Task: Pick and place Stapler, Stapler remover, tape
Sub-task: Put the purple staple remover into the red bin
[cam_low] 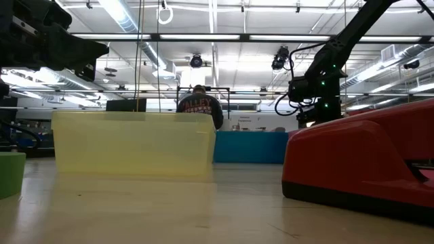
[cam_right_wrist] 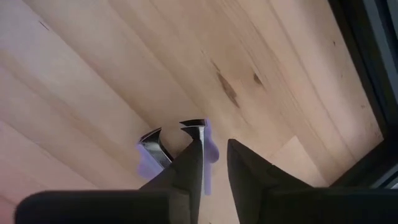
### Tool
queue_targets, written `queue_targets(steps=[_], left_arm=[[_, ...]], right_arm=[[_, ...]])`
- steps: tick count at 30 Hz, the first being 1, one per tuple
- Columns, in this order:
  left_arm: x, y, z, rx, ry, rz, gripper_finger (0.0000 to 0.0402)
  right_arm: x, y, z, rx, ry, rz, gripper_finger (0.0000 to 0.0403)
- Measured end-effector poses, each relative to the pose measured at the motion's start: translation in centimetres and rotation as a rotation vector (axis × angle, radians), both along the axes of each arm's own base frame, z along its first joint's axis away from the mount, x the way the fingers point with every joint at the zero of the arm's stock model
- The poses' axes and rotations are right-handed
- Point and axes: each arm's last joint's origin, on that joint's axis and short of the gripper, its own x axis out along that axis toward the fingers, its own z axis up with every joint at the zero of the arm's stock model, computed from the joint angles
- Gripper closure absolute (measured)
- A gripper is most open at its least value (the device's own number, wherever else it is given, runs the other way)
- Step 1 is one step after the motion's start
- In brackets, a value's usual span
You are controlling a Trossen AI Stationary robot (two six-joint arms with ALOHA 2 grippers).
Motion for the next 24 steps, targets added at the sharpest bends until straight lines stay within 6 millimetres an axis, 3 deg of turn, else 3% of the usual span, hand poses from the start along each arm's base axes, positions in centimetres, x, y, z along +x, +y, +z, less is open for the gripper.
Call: queue_targets(steps=[24], left_arm=[[0.00,0.00,-0.01,0.000,0.000,0.000,0.0385]], right_arm=[[0.04,-0.03,0.00,-0.004,-0.004,0.001,0.0393]])
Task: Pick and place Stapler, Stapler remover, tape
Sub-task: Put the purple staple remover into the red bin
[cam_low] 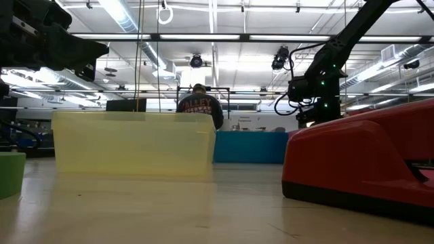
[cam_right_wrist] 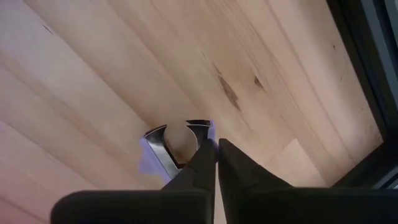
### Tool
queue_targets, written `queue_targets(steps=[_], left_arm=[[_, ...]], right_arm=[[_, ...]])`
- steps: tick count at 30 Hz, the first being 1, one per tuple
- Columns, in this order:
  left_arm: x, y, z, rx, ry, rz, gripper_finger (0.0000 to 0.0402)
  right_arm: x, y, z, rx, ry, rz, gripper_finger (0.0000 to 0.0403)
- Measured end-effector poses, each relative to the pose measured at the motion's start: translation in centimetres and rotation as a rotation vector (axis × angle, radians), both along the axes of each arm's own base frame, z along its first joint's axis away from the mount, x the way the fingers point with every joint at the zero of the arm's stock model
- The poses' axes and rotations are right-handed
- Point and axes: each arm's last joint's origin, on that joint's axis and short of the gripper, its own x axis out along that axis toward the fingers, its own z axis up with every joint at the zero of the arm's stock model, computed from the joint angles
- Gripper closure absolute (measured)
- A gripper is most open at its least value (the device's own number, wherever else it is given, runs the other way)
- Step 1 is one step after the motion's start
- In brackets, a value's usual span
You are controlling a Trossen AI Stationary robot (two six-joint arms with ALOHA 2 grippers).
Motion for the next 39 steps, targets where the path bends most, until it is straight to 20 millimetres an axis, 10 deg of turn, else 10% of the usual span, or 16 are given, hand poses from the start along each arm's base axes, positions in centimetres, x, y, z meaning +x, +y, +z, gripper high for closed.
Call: queue_targets(steps=[15,39], left_arm=[[0.0,0.0,0.0,0.000,0.000,0.000,0.0385],[0.0,0.0,0.0,0.000,0.001,0.000,0.0385]], right_arm=[[-0.1,0.1,0.7,-0.021,-0.016,-0.001,0.0401],[-2.1,2.8,7.3,-0.118,-0.202,0.034,0.0401]])
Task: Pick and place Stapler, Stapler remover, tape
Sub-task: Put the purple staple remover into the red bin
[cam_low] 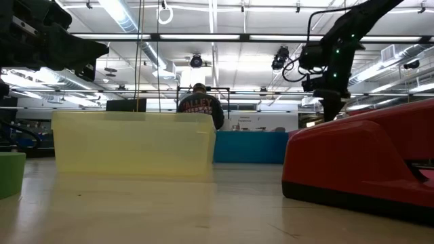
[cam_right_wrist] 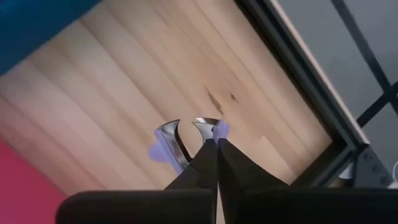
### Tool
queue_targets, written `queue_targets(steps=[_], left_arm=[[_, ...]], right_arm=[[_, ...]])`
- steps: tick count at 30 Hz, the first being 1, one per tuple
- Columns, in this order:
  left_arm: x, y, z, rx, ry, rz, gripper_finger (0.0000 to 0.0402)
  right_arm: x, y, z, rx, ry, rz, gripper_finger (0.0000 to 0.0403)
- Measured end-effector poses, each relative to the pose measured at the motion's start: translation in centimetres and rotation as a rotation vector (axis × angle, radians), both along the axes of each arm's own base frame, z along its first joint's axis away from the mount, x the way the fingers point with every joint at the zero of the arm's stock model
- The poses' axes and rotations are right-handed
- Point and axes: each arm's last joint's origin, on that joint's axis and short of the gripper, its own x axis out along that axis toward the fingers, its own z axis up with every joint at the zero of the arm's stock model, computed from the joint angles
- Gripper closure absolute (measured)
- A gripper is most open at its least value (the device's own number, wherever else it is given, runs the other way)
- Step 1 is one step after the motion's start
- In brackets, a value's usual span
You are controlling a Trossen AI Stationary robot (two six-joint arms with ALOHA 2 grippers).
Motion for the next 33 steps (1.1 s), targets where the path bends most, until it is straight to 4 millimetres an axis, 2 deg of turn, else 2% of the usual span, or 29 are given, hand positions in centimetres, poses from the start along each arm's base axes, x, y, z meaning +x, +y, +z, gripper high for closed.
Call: queue_targets(steps=[7,13,26,33], left_arm=[[0.0,0.0,0.0,0.000,-0.001,0.000,0.0385],[0.0,0.0,0.0,0.000,-0.001,0.000,0.0385],[0.0,0.0,0.0,0.000,-0.001,0.000,0.0385],[0.0,0.0,0.0,0.000,-0.001,0.000,0.0385]], right_arm=[[-1.0,1.2,1.7,-0.020,-0.027,0.018,0.0402],[-1.1,1.6,2.0,-0.004,-0.053,0.036,0.0402],[-0.2,2.6,1.9,0.013,-0.046,0.097,0.0402],[1.5,4.5,1.9,0.017,-0.045,0.211,0.0402]])
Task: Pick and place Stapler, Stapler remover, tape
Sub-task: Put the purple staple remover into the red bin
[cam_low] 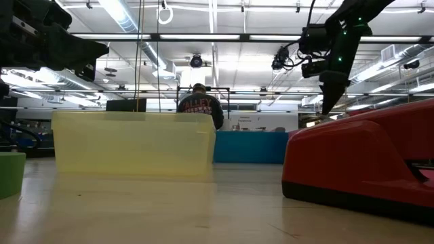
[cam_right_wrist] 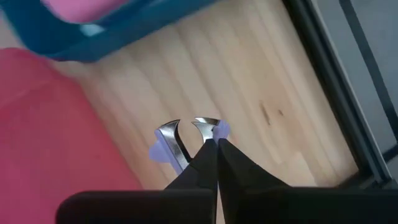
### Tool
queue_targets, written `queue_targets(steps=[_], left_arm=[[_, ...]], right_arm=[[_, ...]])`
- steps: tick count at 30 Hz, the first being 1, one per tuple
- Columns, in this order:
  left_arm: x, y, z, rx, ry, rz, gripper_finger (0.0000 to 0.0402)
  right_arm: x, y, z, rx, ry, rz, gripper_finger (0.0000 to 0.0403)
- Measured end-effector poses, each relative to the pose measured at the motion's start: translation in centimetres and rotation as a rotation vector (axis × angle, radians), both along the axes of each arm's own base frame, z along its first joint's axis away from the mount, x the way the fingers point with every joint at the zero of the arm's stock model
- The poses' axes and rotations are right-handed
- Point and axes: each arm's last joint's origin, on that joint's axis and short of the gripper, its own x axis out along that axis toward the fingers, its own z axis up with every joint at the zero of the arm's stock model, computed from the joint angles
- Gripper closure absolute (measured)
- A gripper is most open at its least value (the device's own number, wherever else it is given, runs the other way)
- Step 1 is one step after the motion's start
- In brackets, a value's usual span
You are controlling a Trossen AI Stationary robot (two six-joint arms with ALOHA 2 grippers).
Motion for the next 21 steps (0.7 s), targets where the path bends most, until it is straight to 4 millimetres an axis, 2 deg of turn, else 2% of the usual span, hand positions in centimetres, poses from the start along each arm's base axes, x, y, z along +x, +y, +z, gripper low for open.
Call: queue_targets(steps=[5,13,21], left_arm=[[0.0,0.0,0.0,0.000,0.000,0.000,0.0385],[0.0,0.0,0.0,0.000,0.000,0.000,0.0385],[0.0,0.0,0.0,0.000,0.000,0.000,0.0385]], right_arm=[[1.2,1.9,0.1,0.000,-0.003,0.094,0.0402],[2.0,4.8,0.7,0.003,-0.015,0.205,0.0402],[2.7,7.1,0.8,0.123,-0.070,0.309,0.0402]])
